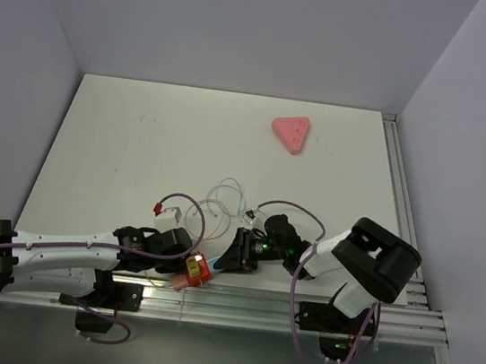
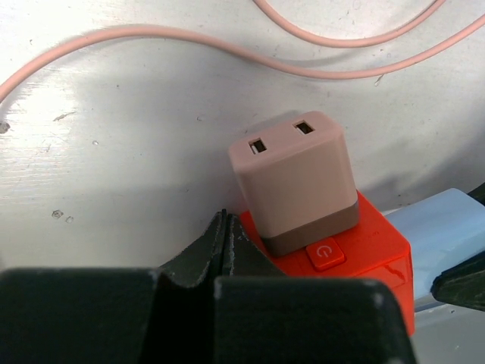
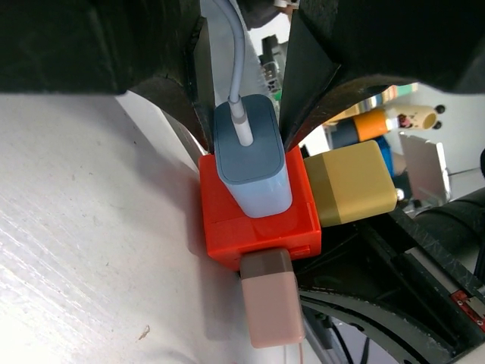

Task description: Insert the plug

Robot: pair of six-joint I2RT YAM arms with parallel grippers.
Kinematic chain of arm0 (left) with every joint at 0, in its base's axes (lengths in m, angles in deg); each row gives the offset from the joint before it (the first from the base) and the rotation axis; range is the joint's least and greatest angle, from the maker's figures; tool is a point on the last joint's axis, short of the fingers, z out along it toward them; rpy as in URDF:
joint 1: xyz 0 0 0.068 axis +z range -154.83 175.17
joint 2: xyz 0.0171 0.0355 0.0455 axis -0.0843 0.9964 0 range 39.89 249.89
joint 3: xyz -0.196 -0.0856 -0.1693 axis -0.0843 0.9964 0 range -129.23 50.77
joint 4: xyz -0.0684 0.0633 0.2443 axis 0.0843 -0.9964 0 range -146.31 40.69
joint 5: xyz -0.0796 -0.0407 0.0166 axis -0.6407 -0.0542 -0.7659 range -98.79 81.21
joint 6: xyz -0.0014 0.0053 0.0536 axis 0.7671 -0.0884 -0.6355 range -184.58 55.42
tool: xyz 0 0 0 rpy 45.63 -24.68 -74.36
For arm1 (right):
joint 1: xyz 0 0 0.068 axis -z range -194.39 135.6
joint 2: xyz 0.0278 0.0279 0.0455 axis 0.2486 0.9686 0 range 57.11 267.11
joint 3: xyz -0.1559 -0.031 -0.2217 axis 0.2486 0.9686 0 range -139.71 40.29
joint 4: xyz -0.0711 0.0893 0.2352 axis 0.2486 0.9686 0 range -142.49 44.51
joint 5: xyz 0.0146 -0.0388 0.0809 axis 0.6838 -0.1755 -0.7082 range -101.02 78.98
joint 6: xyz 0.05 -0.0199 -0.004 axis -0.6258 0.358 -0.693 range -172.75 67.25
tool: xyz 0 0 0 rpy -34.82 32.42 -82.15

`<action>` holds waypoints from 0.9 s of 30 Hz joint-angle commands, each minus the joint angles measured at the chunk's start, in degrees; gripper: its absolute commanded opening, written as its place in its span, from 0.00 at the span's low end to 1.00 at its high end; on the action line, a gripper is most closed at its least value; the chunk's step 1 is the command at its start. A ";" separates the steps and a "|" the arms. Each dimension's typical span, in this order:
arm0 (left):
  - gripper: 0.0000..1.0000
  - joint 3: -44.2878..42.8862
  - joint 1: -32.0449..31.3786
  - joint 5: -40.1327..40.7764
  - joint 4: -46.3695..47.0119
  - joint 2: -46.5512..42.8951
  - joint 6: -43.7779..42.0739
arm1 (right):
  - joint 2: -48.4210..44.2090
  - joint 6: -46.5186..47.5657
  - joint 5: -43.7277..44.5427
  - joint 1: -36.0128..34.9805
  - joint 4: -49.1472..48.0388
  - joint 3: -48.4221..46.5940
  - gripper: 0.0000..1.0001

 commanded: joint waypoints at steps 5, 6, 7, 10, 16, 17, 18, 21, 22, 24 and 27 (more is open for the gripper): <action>0.01 -1.02 -1.17 -5.38 15.03 -0.49 4.24 | -4.57 7.94 4.62 -4.39 15.18 -5.33 0.37; 0.05 -0.75 -1.17 -4.94 13.90 -1.27 4.68 | -5.45 7.85 4.53 -4.21 14.57 -5.07 0.44; 0.10 0.03 -1.17 -4.50 13.28 -3.20 4.95 | -5.98 7.85 4.44 -3.86 14.91 -4.63 0.50; 0.31 1.62 -1.17 -2.22 10.56 -8.46 6.18 | -8.09 8.73 4.97 -3.60 16.84 -4.36 0.62; 0.64 1.98 -1.00 1.12 5.98 -16.74 6.10 | -9.59 8.91 4.36 -2.46 17.12 -3.83 0.63; 0.69 1.71 -1.00 1.48 4.41 -17.10 6.01 | -9.50 8.82 4.27 -2.37 16.77 -3.83 0.63; 0.71 1.45 -1.00 1.65 3.87 -17.36 6.01 | -9.41 8.64 3.92 -2.37 16.59 -3.75 0.63; 0.74 -0.04 -0.91 2.44 1.59 -17.54 5.66 | -8.89 7.94 3.39 -2.45 14.83 -3.39 0.56; 0.75 -0.31 -0.91 3.14 0.97 -17.54 5.57 | -8.62 7.50 3.04 -2.37 13.96 -3.31 0.50; 0.74 -0.92 -1.00 3.76 -0.78 -17.89 5.22 | -7.92 6.63 2.42 -2.46 10.98 -2.52 0.44; 0.74 -2.59 -0.91 5.78 -3.24 -18.51 4.95 | -6.52 5.74 1.81 -2.37 8.68 -2.08 0.29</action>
